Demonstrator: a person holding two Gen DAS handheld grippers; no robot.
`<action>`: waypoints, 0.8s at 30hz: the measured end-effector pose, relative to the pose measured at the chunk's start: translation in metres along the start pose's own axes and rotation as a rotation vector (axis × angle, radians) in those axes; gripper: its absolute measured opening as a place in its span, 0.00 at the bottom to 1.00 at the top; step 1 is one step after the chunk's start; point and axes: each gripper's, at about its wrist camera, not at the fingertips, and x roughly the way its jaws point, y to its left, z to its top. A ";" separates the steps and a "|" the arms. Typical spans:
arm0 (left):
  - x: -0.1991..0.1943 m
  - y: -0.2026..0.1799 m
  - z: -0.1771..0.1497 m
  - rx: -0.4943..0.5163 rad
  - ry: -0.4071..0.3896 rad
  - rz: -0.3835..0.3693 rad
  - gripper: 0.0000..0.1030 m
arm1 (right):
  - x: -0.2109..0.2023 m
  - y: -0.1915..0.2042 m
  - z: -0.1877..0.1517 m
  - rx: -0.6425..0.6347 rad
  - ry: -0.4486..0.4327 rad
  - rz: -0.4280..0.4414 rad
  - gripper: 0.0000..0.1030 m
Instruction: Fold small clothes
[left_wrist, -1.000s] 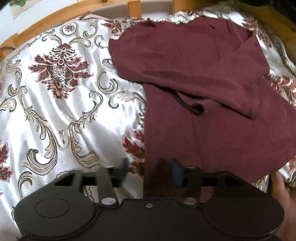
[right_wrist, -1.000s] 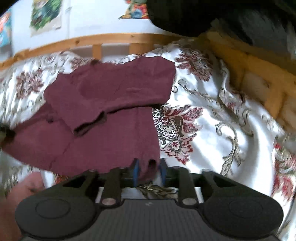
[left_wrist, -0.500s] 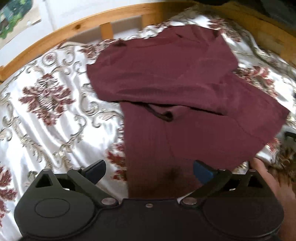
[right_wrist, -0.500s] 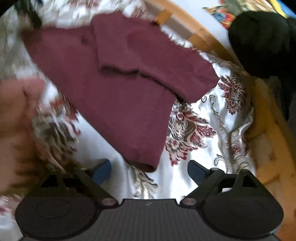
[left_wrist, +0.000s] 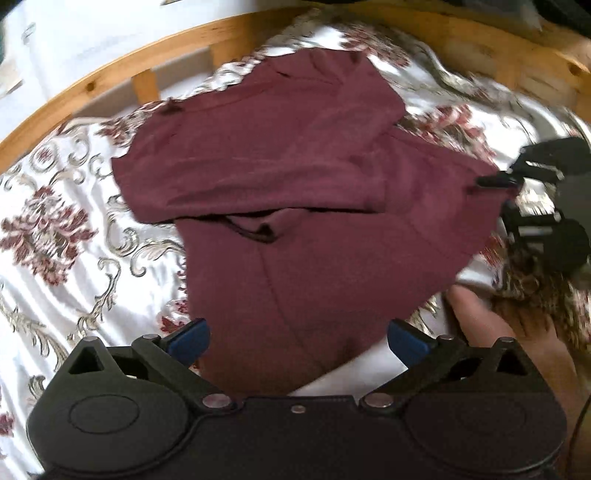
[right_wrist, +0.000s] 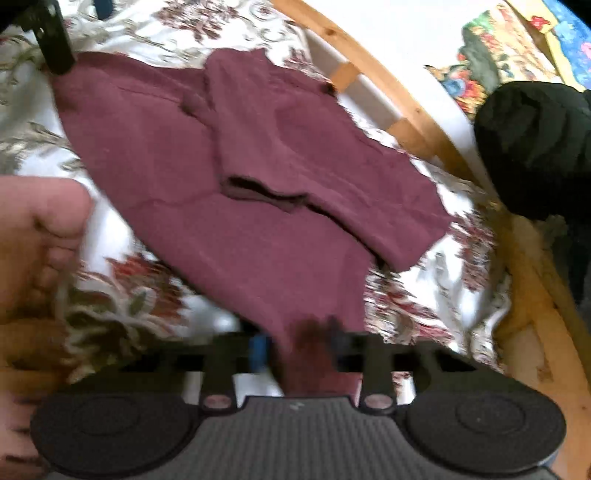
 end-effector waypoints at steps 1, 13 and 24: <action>0.000 -0.005 -0.001 0.029 0.004 -0.004 0.99 | -0.003 0.000 0.000 0.002 -0.015 0.004 0.13; 0.023 -0.065 0.012 0.244 -0.041 -0.060 0.99 | -0.023 -0.078 0.026 0.442 -0.095 0.217 0.07; 0.057 -0.055 0.035 0.069 -0.039 0.064 0.81 | -0.030 -0.108 0.021 0.616 -0.153 0.263 0.07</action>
